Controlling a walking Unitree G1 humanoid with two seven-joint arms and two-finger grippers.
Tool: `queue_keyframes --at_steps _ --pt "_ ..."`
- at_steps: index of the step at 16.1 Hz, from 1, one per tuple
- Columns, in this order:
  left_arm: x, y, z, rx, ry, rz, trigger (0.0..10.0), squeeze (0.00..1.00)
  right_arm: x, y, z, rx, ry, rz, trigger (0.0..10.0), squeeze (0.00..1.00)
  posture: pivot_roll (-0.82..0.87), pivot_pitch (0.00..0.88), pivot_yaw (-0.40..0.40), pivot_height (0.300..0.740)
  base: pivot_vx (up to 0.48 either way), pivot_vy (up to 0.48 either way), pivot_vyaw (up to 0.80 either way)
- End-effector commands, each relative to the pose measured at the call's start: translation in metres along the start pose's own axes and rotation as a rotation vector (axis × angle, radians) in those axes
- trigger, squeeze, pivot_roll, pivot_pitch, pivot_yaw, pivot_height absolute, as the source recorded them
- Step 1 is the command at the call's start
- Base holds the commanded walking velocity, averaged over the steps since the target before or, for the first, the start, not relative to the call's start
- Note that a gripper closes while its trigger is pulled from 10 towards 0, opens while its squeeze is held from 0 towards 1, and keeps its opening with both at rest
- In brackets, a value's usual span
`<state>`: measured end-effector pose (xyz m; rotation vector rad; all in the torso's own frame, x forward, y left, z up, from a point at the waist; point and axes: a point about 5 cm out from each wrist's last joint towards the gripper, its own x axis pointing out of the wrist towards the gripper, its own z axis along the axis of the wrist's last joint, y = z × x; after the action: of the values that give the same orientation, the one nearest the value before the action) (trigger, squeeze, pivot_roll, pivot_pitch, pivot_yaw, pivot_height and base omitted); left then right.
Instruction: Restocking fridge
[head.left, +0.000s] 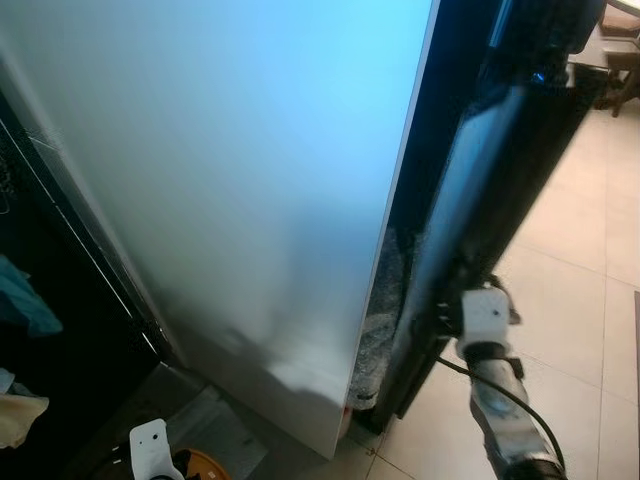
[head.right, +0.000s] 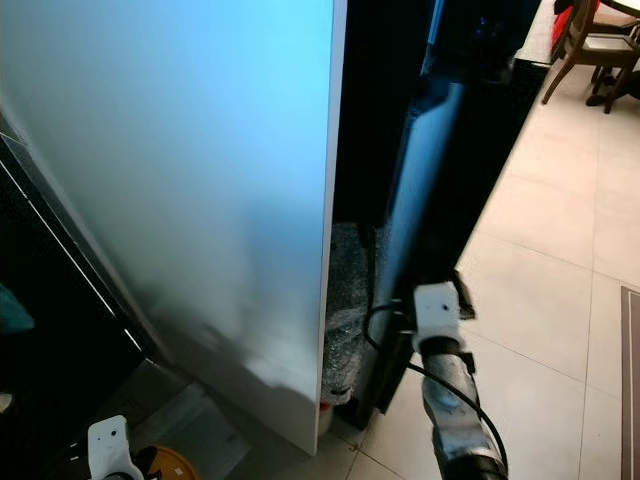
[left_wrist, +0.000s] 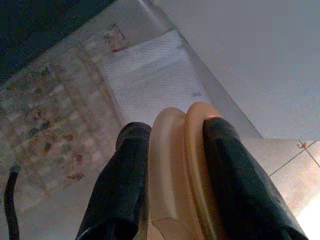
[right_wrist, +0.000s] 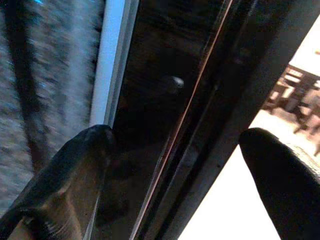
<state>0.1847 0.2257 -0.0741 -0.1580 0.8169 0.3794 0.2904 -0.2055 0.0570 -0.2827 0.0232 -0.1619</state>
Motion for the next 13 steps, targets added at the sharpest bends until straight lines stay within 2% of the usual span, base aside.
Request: queue_keyframes --at_steps 1,6,9,13 --pt "-0.004 0.007 -0.017 0.036 0.072 0.006 10.0 0.00 -0.008 -0.021 -0.016 -0.016 0.073 -0.110 10.0 0.00 -0.17 0.029 0.006 0.740 0.000 0.000 0.00" --pt "-0.004 0.005 -0.019 0.043 0.080 -0.001 10.0 0.00 -0.036 -0.015 -0.045 -0.033 0.181 -0.116 10.0 0.00 -0.17 0.027 0.005 0.740 0.000 0.000 0.00" --pt "-0.004 0.006 -0.020 0.047 0.085 -0.003 10.0 0.00 -0.057 -0.032 -0.076 0.008 0.353 -0.246 10.0 0.00 -0.17 0.025 0.004 0.740 0.000 0.000 0.00" --pt "-0.004 0.006 -0.020 0.051 0.087 -0.004 10.0 0.00 -0.070 -0.030 -0.095 0.006 0.488 -0.247 10.0 0.00 -0.17 0.026 0.004 0.740 0.000 0.000 0.00"
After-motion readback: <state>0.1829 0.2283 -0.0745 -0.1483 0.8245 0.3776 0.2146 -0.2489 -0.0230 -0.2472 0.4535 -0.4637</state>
